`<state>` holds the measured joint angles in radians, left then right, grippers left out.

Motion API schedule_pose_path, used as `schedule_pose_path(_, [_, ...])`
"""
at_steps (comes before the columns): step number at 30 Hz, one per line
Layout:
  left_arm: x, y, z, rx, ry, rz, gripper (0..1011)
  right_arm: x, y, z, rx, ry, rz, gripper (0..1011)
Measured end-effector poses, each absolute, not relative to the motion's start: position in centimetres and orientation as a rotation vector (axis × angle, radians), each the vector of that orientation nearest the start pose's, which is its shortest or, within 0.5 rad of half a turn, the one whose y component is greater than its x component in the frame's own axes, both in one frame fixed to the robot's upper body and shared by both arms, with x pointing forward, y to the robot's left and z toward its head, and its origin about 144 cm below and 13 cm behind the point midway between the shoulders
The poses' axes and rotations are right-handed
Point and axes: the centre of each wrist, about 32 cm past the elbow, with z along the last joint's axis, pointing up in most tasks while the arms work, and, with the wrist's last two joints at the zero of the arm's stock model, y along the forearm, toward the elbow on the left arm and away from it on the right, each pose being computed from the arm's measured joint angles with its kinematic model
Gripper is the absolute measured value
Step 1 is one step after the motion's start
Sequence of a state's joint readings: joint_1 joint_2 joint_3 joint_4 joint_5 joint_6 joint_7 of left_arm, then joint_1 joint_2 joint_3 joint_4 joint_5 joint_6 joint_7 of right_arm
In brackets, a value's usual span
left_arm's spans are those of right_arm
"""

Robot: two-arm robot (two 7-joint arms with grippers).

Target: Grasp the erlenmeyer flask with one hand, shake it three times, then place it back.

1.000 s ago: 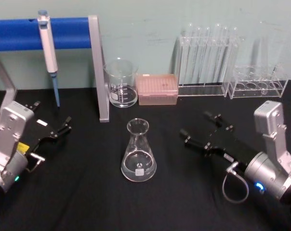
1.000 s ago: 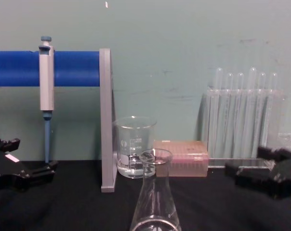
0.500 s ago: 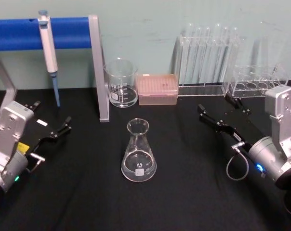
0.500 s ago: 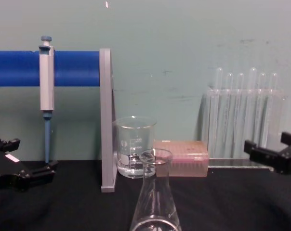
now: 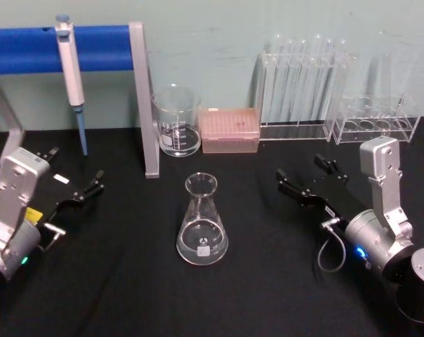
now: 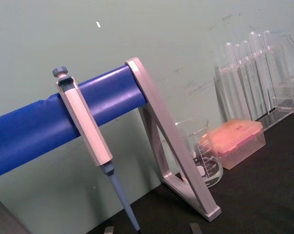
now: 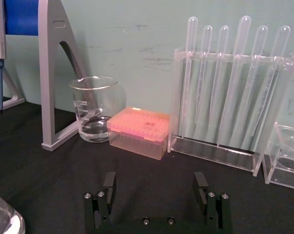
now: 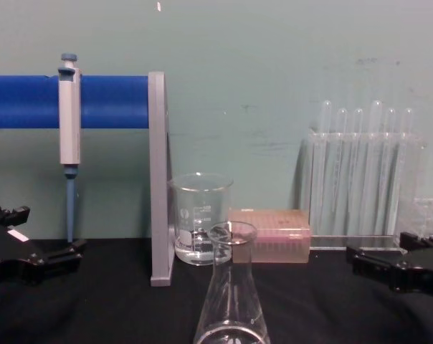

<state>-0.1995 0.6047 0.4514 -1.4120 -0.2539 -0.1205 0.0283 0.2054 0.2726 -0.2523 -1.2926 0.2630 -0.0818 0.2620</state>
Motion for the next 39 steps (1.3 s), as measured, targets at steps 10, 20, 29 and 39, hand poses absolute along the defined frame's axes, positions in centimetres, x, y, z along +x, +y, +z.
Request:
schedule_pose_path(10, [48.86, 30.97, 113.98, 0.304, -0.285, 1.248, 1001, 50.90, -25.50, 111.98, -0.080, 0.001, -1.143, 1003])
schedule_pose_path(20, [48.86, 30.97, 113.98, 0.304, -0.285, 1.248, 1001, 50.90, -25.49, 111.97, -0.079, 0.002, -1.141, 1003])
schedule_pose_path(29, [48.86, 30.97, 113.98, 0.305, -0.285, 1.248, 1001, 50.89, -25.49, 111.96, -0.079, 0.003, -1.141, 1003])
schedule_pose_path(39, [48.86, 30.97, 113.98, 0.304, -0.285, 1.248, 1001, 50.89, -25.50, 111.94, -0.079, 0.003, -1.141, 1003])
